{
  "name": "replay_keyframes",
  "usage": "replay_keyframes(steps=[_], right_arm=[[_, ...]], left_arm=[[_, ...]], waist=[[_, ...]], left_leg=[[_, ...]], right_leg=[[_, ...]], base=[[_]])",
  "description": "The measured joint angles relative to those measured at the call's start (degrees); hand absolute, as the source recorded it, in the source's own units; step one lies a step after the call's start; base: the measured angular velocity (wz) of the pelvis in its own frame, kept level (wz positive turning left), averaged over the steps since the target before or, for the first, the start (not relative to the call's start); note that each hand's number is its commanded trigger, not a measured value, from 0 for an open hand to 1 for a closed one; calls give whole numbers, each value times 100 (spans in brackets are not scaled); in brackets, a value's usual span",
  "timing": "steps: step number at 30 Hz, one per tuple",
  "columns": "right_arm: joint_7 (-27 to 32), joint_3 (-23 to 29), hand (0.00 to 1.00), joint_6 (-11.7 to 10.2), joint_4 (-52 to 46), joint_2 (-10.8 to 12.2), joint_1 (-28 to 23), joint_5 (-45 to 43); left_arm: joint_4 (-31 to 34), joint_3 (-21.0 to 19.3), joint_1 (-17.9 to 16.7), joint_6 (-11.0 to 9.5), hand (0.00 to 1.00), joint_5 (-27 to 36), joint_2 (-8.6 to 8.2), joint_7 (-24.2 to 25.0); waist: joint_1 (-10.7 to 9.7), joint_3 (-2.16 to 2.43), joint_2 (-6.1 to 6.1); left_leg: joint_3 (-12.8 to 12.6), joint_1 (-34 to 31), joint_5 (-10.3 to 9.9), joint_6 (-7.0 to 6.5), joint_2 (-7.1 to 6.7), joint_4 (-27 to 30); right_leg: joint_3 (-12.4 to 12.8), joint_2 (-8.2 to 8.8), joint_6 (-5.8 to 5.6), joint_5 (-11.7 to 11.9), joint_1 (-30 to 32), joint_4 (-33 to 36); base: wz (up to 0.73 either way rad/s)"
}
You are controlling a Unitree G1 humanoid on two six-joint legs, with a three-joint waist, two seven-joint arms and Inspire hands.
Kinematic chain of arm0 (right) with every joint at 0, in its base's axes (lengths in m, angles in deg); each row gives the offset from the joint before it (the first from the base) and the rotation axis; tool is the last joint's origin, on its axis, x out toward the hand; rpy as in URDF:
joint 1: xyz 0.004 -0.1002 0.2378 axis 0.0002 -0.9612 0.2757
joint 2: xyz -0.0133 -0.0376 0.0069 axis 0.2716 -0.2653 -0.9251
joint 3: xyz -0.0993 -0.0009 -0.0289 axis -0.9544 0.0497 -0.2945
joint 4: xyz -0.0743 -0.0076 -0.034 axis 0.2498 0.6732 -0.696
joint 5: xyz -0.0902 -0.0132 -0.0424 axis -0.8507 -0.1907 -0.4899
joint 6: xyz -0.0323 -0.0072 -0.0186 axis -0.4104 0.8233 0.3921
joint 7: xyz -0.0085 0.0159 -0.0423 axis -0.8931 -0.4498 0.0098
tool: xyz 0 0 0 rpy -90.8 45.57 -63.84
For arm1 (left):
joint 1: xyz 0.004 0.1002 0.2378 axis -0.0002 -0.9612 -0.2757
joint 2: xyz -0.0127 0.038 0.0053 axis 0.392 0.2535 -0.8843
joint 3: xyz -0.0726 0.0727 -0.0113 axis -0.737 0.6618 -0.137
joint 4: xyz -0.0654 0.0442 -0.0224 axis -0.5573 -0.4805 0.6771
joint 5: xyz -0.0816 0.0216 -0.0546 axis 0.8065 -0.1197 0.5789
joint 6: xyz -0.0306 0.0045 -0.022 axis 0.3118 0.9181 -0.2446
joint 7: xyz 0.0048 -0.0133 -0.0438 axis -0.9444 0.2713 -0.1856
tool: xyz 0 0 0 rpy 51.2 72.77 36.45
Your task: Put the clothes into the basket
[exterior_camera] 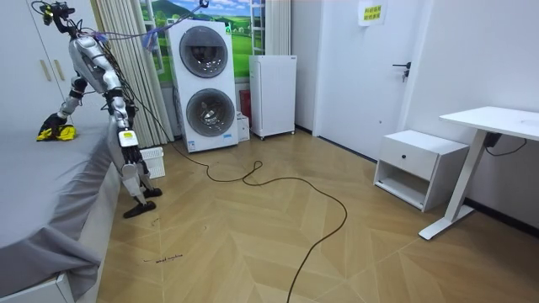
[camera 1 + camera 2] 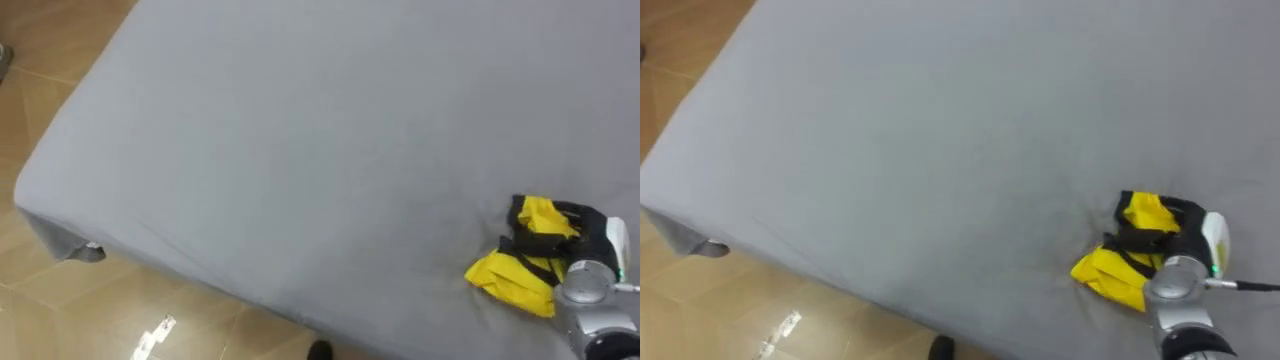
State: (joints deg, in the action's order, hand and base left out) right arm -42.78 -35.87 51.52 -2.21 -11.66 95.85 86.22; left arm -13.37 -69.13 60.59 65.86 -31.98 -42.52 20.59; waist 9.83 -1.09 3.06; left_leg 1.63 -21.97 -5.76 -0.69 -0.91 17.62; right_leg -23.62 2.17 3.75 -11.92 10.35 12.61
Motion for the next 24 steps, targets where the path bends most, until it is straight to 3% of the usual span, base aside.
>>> replay_keyframes(steps=[5, 9, 11, 14, 16, 19, 23, 24], right_arm=[[-63, 44, 100, 159, 26, 10, -135, 42], [-248, 145, 100, 312, 33, 61, -263, 34], [-266, 156, 100, 424, -148, 70, -369, 49], [-358, 222, 100, 453, -580, 68, -621, 5], [-367, 286, 100, 477, -774, 62, -653, -9], [-368, 516, 100, 472, -1058, 60, -800, 8], [-368, 632, 100, 546, -1953, 54, -1227, 87], [-374, 674, 100, 595, -2228, 57, -1379, 81]], left_arm=[[201, 20, 35, -13, 0, 3, 2, -88], [281, -30, 41, -23, 0, -16, -4, -90], [319, -58, 22, -25, 0, -8, 21, -100], [343, -71, 5, -24, 0, -16, 24, -105], [361, -76, 13, -24, 0, -18, 26, -108], [355, -79, 6, -16, 0, -15, 24, -107], [289, -192, -176, 101, 0, -6, 32, -110], [315, -224, -256, 113, 0, -11, 29, -104]], waist=[[-35, 15, -54], [-83, 10, -192], [-170, 33, -337], [-293, 29, -516], [-412, 69, -653], [-629, 81, -695], [-665, 91, -674], [-765, 96, -669]], left_leg=[[-32, 181, 34, -10, -75, -150], [-242, 553, 40, -18, -84, -394], [-373, 744, 41, -19, -83, -548], [-477, 980, 41, -19, -83, -680], [-534, 1169, 38, -19, -81, -719], [-761, 1587, 34, -22, -61, -853], [-972, 1878, -71, 2, 25, -889], [-1039, 1918, -102, 9, 33, -889]], right_leg=[[37, 27, -27, -17, -106, -4], [212, 69, -66, -41, -338, -92], [344, 83, -81, -50, -397, -87], [490, 81, -91, -55, -525, -106], [637, 79, -100, -49, -648, -115], [826, 80, -126, -33, -899, -127], [1157, 33, -127, -33, -1060, -202], [1247, 11, -126, -32, -1059, -197]], base=[[-2], [-20], [-29], [-28], [-33], [-31], [-59], [-32]])
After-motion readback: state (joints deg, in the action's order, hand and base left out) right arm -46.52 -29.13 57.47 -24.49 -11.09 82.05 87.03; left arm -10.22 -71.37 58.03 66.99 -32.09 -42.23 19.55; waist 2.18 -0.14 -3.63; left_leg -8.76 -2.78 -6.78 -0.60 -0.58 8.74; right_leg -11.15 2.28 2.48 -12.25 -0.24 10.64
